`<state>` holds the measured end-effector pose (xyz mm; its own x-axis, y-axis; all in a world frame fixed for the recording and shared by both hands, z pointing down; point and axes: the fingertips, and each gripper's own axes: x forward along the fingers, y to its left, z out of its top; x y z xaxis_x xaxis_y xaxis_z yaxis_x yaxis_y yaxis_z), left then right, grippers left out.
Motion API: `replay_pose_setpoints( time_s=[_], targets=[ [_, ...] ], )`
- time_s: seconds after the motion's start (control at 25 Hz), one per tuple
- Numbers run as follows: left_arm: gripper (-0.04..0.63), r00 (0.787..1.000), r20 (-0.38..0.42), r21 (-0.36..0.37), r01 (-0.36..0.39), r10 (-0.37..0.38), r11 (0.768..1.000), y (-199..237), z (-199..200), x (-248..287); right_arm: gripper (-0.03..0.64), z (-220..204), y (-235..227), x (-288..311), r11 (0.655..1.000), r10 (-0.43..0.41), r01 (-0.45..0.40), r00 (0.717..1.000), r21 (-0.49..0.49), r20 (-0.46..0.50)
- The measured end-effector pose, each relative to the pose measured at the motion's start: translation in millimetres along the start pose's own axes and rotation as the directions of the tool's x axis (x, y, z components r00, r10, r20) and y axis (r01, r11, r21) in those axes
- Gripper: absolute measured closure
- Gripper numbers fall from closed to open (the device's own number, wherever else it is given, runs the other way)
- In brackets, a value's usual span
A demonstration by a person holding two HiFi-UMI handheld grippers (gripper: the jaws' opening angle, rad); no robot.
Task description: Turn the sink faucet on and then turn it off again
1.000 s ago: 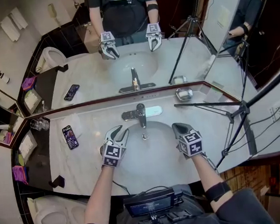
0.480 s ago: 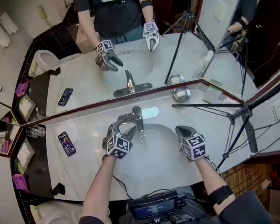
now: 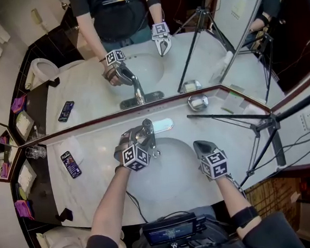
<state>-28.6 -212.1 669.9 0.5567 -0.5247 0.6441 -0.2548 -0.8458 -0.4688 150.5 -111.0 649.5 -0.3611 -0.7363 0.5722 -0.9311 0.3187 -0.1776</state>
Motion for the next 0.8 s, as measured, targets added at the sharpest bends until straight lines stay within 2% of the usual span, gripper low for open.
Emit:
replay_pose_setpoints(
  time_s=[0.24, 0.4, 0.8],
  targets=[
    [0.38, 0.999, -0.019, 0.032, 0.041, -0.04, 0.999, -8, 0, 16, 0.597, -6, -8, 0, 1.0, -0.013, 0.013, 1.0, 0.013, -0.005],
    [0.431, 0.998, -0.039, 0.052, 0.059, -0.057, 0.997, -16, -3, 20, 0.597, -9, -11, -3, 1.0, -0.023, 0.023, 1.0, 0.02, -0.006],
    [0.47, 0.998, -0.052, 0.089, -0.021, 0.026, 0.996, -14, -4, 21, 0.597, -11, -8, -1, 1.0, -0.017, 0.017, 1.0, 0.023, -0.012]
  ],
)
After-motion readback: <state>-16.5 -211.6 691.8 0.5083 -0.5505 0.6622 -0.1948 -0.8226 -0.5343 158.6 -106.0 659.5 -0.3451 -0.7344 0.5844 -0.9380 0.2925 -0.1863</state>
